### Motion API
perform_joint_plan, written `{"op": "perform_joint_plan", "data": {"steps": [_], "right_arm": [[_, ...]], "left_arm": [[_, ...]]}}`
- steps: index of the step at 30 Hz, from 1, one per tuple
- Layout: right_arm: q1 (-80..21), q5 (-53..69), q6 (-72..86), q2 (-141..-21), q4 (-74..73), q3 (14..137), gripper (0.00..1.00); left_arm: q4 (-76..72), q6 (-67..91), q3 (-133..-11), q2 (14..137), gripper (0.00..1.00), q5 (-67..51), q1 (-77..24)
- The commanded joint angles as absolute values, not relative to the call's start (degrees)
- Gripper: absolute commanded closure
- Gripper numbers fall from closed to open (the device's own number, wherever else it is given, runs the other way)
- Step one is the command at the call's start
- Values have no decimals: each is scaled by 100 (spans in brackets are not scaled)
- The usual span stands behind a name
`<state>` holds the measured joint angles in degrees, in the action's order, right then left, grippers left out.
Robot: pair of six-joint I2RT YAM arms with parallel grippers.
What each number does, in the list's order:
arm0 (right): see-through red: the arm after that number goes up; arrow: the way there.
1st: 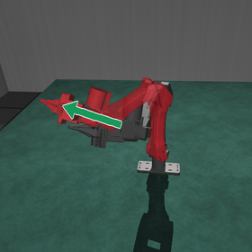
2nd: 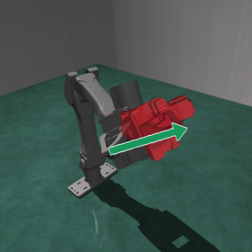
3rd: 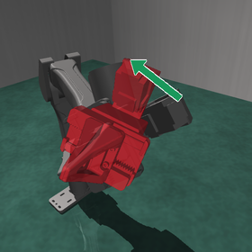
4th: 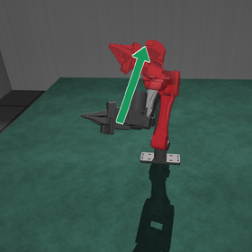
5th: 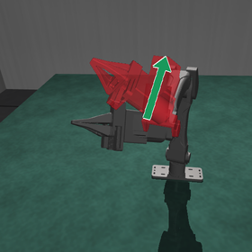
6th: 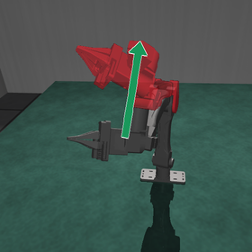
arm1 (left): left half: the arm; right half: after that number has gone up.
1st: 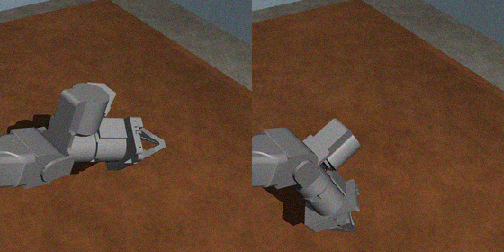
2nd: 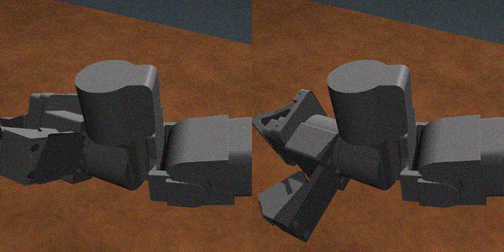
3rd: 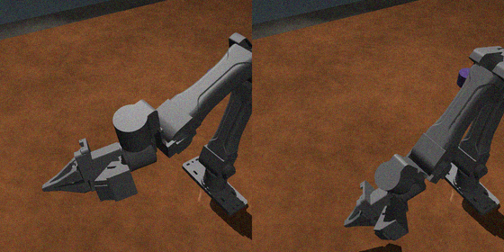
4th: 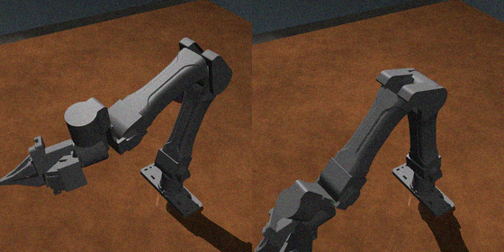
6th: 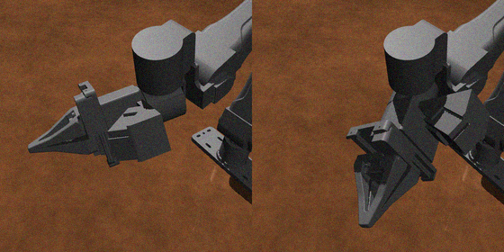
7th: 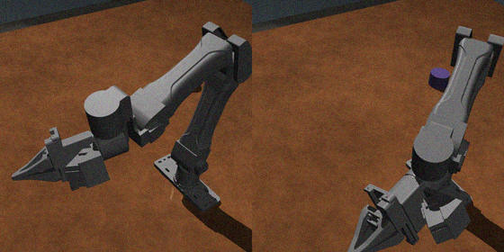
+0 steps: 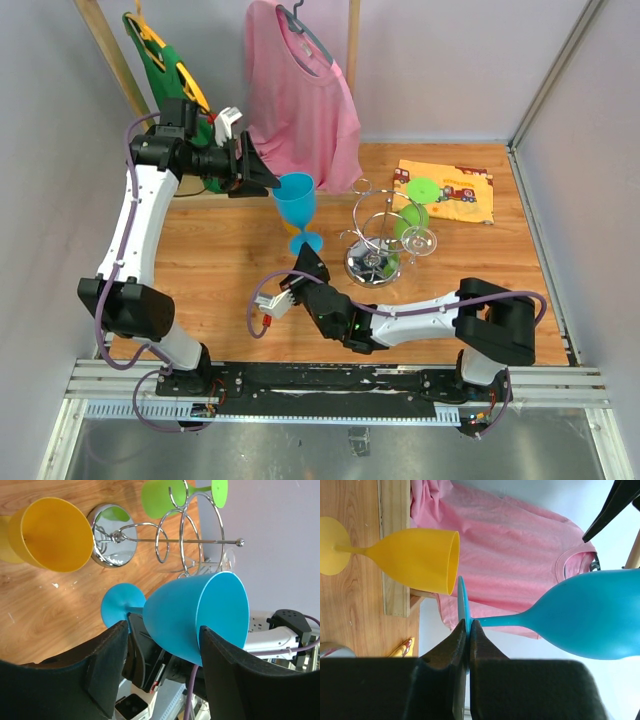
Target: Take the wine glass off the wine glass rack
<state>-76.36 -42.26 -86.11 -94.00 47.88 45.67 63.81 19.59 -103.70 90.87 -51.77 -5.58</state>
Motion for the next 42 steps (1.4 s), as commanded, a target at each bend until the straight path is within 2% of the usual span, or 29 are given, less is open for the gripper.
{"op": "perform_joint_plan", "data": {"steps": [1, 9, 13, 18, 22, 25, 29, 35, 42], "right_arm": [[-7698, -4373, -8898, -9512, 5567, 4590, 99], [-7699, -4524, -9300, -9815, 6185, 4552, 99], [-7694, -4562, -9460, -9916, 6454, 4535, 99], [-7699, -4621, -9565, -10006, 6666, 4566, 99], [-7693, -4663, -9643, -10068, 6925, 4620, 99], [-7693, -4715, -9747, -10134, 7251, 4660, 94], [-7697, -4766, -9902, -10214, 7658, 4687, 76], [-7699, -4798, -10147, -10351, 8352, 4784, 28], [-7694, -4826, -10256, -10403, 8764, 4906, 8]], "left_arm": [[6644, 1758, -10329, 8917, 37, -4964, -554], [6766, 1660, -10332, 8990, 43, -5191, -554], [6841, 1585, -10323, 8999, 50, -5203, -562], [6890, 1530, -10236, 8956, 66, -5188, -571], [6902, 1504, -10220, 8942, 86, -5167, -578], [6910, 1471, -10218, 8938, 99, -5153, -579], [6947, 1427, -10219, 8938, 100, -5151, -580], [7008, 1333, -10309, 8965, 100, -5142, -578], [7103, 1191, -10494, 9049, 100, -5009, -580]]}}
